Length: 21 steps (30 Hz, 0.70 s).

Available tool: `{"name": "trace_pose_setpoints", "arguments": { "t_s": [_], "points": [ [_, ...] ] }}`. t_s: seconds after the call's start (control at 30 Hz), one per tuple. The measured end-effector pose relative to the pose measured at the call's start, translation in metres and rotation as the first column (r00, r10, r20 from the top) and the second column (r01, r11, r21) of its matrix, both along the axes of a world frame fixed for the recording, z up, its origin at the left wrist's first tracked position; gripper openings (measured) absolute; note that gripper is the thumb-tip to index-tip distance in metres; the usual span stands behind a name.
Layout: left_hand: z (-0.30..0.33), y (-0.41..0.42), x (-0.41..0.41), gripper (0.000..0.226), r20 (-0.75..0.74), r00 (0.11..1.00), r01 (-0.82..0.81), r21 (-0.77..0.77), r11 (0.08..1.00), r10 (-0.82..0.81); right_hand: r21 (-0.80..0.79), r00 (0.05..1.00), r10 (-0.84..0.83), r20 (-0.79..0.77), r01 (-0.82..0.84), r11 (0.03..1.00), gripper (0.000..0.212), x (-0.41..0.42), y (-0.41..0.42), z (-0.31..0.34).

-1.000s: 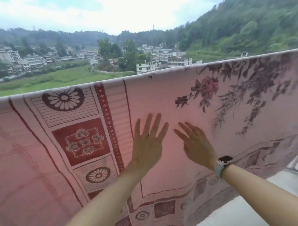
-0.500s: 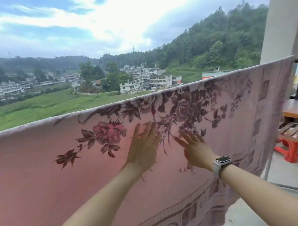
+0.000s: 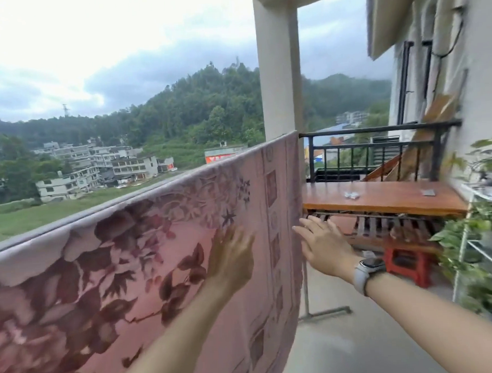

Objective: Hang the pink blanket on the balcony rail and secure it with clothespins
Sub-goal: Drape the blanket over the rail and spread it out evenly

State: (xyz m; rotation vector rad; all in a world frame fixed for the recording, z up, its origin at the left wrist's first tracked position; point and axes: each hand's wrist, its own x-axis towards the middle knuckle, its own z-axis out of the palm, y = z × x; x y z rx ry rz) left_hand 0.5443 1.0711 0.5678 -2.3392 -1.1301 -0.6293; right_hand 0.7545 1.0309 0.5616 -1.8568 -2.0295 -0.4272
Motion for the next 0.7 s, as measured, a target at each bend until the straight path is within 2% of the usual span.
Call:
{"name": "trace_pose_setpoints", "arguments": {
  "t_s": [0.13, 0.2, 0.37, 0.53, 0.7],
  "points": [
    [0.015, 0.088, 0.101, 0.046, 0.108, 0.984, 0.152, -0.108, 0.983, -0.14, 0.04, 0.991, -0.135, -0.021, 0.136, 0.99, 0.037, 0.086, 0.056, 0.02],
    [0.015, 0.123, 0.15, 0.041, 0.151, 0.969, 0.21, -0.104, 0.972, -0.194, 0.047, 0.981, -0.193, -0.028, 0.194, 0.98, 0.035, 0.125, 0.077, 0.023],
    [-0.011, 0.192, 0.267, 0.035, 0.234, 0.923, 0.343, -0.149, 0.927, -0.304, 0.053, 0.946, -0.311, -0.095, 0.317, 0.947, 0.031, 0.23, 0.126, -0.005],
    [-0.073, 0.269, 0.377, 0.03, 0.274, 0.908, 0.38, -0.216, 0.899, -0.318, -0.018, 0.903, -0.4, -0.159, 0.402, 0.915, 0.031, 0.334, 0.185, -0.064],
    [-0.125, 0.334, 0.478, 0.027, 0.342, 0.92, 0.321, -0.375, 0.87, -0.192, -0.119, 0.843, -0.459, -0.281, 0.444, 0.888, 0.031, 0.439, 0.246, -0.126]
  ]
}}
